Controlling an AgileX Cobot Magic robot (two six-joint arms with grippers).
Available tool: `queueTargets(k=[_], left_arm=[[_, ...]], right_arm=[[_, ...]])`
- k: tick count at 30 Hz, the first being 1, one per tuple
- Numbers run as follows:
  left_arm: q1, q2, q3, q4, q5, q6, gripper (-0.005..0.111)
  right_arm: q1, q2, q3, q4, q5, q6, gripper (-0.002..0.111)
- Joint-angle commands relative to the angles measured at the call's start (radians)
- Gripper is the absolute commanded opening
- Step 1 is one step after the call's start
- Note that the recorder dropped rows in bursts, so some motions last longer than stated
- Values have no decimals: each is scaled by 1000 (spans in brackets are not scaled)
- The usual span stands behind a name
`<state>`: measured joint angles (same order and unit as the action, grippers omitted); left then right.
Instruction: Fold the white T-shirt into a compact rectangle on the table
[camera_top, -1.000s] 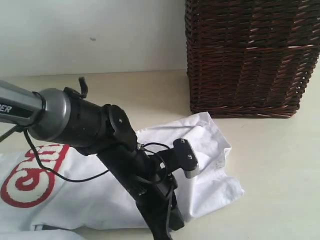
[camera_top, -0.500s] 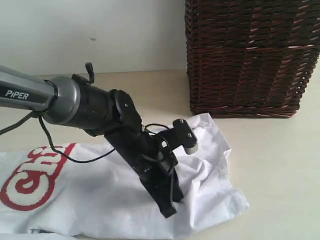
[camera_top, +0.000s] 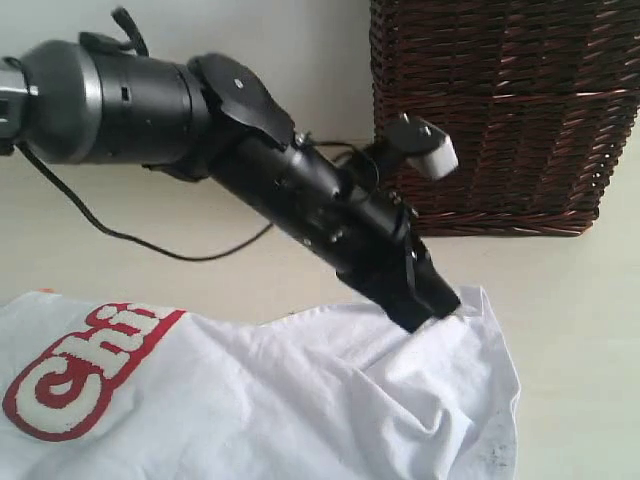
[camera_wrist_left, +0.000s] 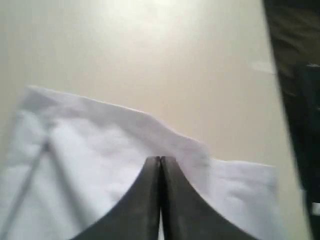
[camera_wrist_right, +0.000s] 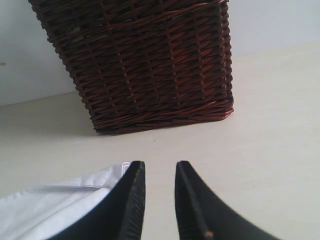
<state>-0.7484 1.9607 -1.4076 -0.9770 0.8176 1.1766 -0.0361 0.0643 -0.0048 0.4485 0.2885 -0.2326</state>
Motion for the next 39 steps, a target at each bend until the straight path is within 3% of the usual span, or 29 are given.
queueTargets(k=[1, 5, 15, 25, 33, 36, 39], left_arm=[[11, 88, 0, 123, -171, 25, 0], [11, 171, -2, 129, -261, 49, 0], [-13, 286, -72, 136, -246, 187, 0], [-77, 370, -154, 129, -151, 197, 0], [-141, 431, -333, 129, -205, 134, 0], [-119, 382, -371, 151, -132, -13, 0], [-61, 300, -374, 149, 97, -78, 0]], right_arm=[[1, 2, 5, 1, -3, -1, 23], [1, 2, 5, 1, -3, -1, 23], [1, 2, 5, 1, -3, -1, 23], [1, 2, 5, 1, -3, -1, 23], [1, 2, 5, 1, -3, -1, 23], [1, 2, 5, 1, -3, -1, 23], [1, 2, 5, 1, -3, -1, 23]])
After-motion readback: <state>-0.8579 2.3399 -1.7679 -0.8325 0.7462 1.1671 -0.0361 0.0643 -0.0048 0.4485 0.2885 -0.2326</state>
